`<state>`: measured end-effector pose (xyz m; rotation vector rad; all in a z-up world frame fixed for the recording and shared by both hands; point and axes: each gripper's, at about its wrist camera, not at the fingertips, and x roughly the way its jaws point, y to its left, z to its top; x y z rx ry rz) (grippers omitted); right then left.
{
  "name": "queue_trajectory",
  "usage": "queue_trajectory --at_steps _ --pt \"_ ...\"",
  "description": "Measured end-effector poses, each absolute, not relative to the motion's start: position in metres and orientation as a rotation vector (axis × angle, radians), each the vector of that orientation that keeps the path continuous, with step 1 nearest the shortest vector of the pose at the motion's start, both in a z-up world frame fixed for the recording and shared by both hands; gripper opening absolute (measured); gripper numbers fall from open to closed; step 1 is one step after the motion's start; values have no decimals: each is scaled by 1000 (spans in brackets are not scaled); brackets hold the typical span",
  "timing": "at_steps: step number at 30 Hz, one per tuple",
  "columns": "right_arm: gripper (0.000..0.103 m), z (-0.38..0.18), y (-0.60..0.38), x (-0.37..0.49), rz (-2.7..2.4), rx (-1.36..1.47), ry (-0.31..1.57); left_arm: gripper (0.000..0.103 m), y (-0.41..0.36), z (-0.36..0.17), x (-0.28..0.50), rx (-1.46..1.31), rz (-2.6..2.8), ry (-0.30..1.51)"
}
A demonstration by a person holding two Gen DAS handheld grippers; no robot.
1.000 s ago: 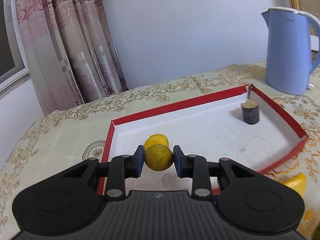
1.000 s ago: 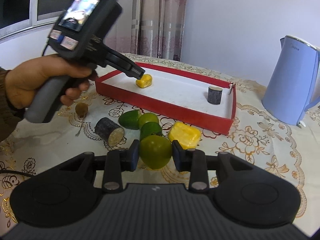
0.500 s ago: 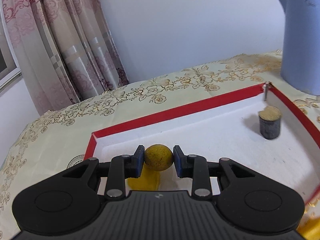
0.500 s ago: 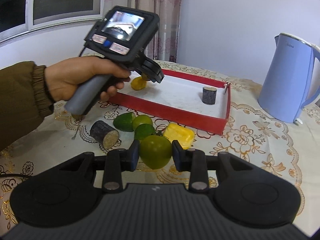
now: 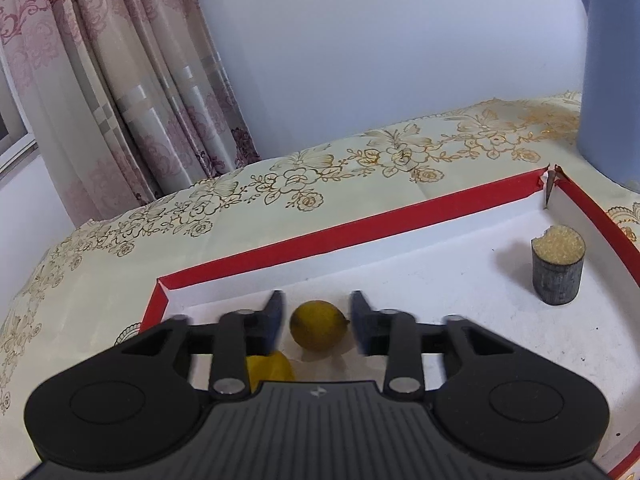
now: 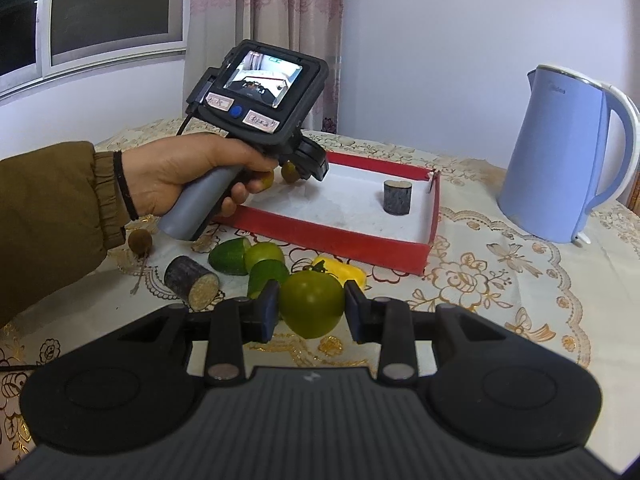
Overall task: Organize fruits
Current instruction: 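Open the left gripper to drop the longan into the tray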
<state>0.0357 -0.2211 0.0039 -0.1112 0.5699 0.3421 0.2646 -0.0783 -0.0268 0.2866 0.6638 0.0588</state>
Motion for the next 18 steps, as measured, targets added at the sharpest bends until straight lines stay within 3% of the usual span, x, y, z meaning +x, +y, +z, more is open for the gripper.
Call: queue_trajectory --at_steps 1,3,10,18 --pt "32 5 -222 36 343 -104 570 74 -78 -26 263 285 65 654" --pt "32 6 -223 36 346 -93 567 79 -77 -21 257 283 73 611" --pt "32 13 -228 54 347 -93 564 79 -68 -7 229 306 102 559" --pt "32 22 -248 113 302 -57 548 79 -15 8 131 274 90 513"
